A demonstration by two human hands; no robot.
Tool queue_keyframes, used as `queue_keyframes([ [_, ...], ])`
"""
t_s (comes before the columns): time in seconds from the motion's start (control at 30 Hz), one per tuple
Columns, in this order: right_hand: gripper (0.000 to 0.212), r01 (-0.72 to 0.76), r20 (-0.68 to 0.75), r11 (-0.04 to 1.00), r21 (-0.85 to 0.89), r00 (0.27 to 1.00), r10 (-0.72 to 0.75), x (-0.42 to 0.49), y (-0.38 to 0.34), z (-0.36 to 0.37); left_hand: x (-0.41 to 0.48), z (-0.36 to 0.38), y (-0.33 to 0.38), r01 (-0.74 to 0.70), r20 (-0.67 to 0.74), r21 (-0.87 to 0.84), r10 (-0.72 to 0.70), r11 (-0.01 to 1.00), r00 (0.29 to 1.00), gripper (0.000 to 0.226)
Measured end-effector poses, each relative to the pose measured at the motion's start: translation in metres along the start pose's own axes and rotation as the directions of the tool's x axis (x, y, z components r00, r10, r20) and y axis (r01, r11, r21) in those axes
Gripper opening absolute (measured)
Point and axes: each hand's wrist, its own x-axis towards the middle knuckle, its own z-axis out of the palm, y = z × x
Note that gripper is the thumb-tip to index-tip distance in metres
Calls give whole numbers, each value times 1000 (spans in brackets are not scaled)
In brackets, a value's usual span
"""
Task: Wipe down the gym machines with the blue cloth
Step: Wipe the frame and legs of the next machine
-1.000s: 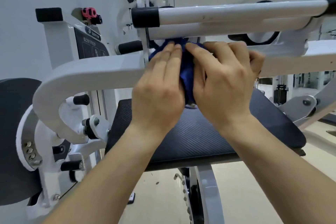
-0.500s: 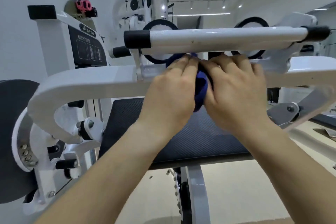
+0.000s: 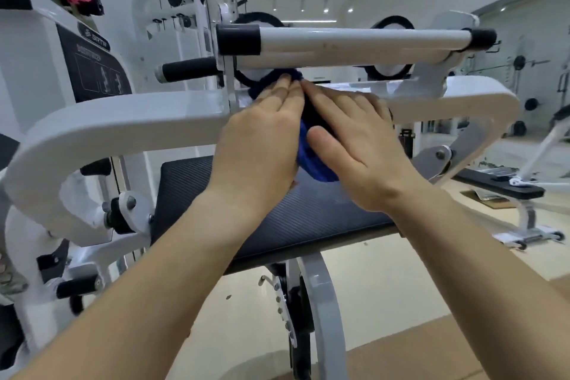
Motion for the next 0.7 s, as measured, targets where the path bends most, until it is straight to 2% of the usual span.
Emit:
queue_keyframes([
  [0.07, 84, -18, 27, 984, -176, 999, 23, -1, 4, 0, 11, -1, 2, -7, 7, -68, 7, 998, 1000, 70],
  [0.13, 85, -22, 30, 968, -251, 999, 30, 4, 13, 0, 21, -3, 1, -18, 14, -119, 20, 993, 1000, 56],
  [0.2, 78, -3, 34, 950, -313, 999, 14, 8, 24, -3, 30, -7, 2, -60, -13, -202, 58, 978, 998, 37],
  [0.3, 65, 15, 6, 945, -326, 1000, -14, 9, 41, -10, 44, -3, 9, -94, -6, -140, 94, 986, 996, 27],
  [0.4, 54, 14, -75, 937, -350, 996, -43, 2, 69, -20, 50, 10, 35, -103, 21, -136, 107, 985, 994, 26],
  [0.47, 52, -4, -96, 939, -345, 995, -31, -6, 94, -27, 60, 26, 62, -100, 54, -44, 102, 994, 993, 26],
  [0.53, 51, -8, -101, 940, -342, 994, -29, -17, 120, -36, 70, 41, 89, -82, 96, 60, 76, 995, 992, 37],
  [0.6, 49, -1, -137, 914, -405, 989, -60, -28, 144, -43, 78, 51, 111, -86, 137, 89, 74, 992, 988, 47],
  [0.7, 53, -5, -226, 893, -449, 968, -109, -31, 146, -35, 71, 53, 116, -29, 147, 141, 8, 990, 989, 50],
])
